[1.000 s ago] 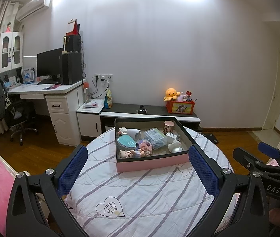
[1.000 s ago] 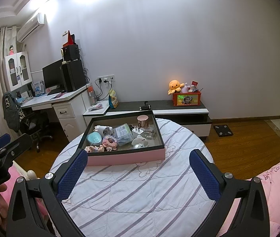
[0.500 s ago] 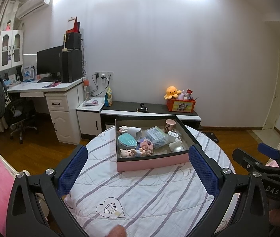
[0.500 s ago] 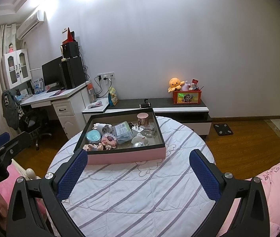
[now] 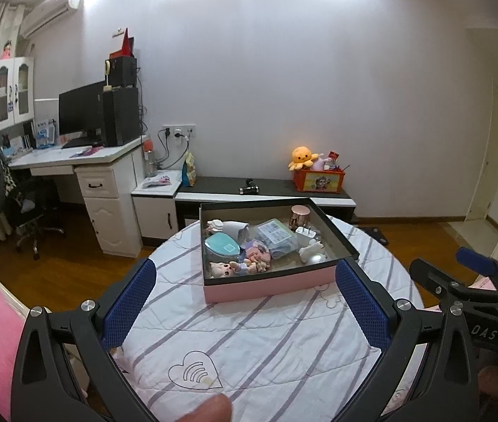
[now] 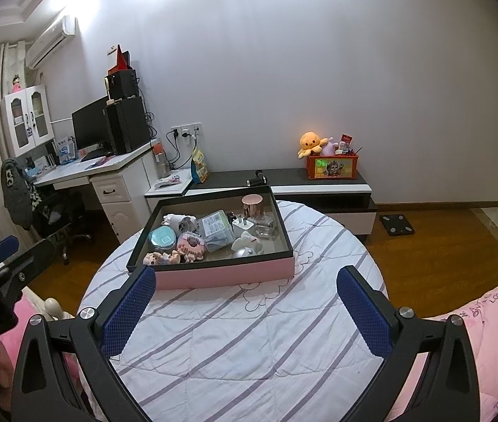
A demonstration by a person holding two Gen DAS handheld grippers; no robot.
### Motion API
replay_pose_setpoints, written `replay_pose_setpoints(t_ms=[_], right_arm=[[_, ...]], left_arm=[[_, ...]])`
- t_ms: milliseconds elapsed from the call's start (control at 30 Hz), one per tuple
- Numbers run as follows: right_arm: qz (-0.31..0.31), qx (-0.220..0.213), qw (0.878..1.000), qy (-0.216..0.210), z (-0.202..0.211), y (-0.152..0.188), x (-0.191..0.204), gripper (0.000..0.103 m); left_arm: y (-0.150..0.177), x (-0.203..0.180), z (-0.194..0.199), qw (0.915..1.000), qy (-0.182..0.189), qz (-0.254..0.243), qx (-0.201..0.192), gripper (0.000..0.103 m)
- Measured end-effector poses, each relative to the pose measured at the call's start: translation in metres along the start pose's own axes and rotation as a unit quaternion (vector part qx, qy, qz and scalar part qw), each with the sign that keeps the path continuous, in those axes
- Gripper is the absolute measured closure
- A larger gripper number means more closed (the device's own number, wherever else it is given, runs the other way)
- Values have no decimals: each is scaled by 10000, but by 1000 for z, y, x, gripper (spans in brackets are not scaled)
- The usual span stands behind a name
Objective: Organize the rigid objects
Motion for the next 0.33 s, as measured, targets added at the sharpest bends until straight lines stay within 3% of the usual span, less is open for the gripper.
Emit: replay_pose_setpoints(t_ms=[333], right_arm=[[-3, 38, 10000, 7, -5, 3, 1, 0]], left_arm=[[-2, 9, -2, 9998, -35, 183, -24, 0]])
Point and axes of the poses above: each gripper's, at about its wrist camera, not at the fingertips, and z roughly against the way its jaws point, x to its left, y to its underside, the point moved 9 cm from there along -z, roughly the way its jaws point, and after that the axes turned 3 degrees about -y, right-handed, at the moved point
